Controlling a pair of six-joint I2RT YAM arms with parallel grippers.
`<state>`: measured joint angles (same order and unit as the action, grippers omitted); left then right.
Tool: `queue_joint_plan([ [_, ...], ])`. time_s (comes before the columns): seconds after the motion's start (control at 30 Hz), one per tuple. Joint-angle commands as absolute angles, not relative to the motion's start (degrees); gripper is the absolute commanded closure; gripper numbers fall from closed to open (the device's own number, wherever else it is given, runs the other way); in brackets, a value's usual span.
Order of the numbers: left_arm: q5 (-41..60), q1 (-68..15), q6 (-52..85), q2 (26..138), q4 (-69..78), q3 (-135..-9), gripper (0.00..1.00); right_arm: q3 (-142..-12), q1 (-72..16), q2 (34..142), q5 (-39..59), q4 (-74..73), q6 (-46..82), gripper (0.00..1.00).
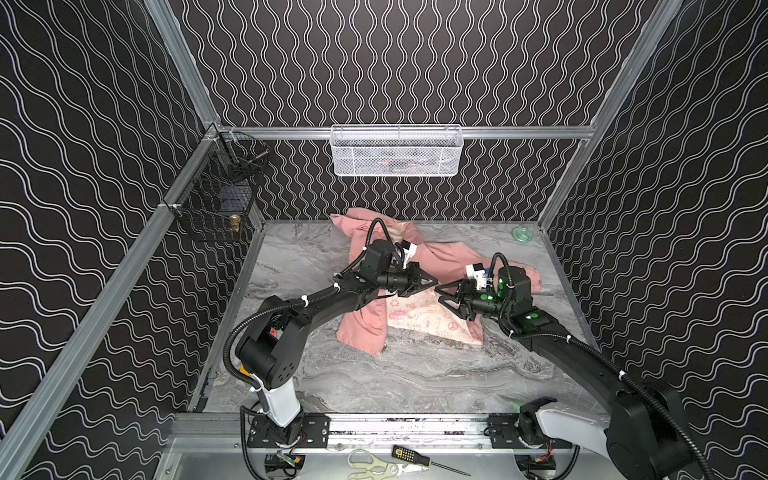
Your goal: Zip up the jacket
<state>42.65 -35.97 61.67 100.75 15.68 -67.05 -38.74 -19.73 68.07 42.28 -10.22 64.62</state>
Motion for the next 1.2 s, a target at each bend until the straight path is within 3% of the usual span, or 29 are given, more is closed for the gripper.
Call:
queue_joint_plan([
  [0.0, 44.42, -36.01, 63.42, 100.35, 19.12, -66.73, 1.00, -39.46, -19.82, 68.70, 42.36, -13.32, 62.40, 0.57],
  [0.13, 44.94, -35.96, 64.85, 100.45, 20.95, -66.34, 1.00, -39.29, -19.78, 70.17, 43.00, -15.17, 62.95, 0.67],
  [0.37, 45.31, -36.02, 65.26, 99.99, 21.56, -65.50, 1.00, -39.29, -19.80, 70.96, 43.07, -16.53, 63.44, 0.77],
  [0.77, 46.06, -35.80, 66.18, 99.27, 23.12, -63.83, 1.00, -37.62, -19.78, 71.63, 43.80, -21.01, 65.72, 0.83],
  [0.97, 46.31, -35.28, 66.96, 99.13, 24.31, -63.00, 1.00, -36.39, -19.95, 71.02, 44.11, -22.06, 65.24, 0.78],
  [1.17, 47.01, -34.64, 67.49, 98.83, 24.97, -62.14, 1.00, -35.08, -19.86, 71.27, 45.07, -24.22, 65.31, 0.79],
])
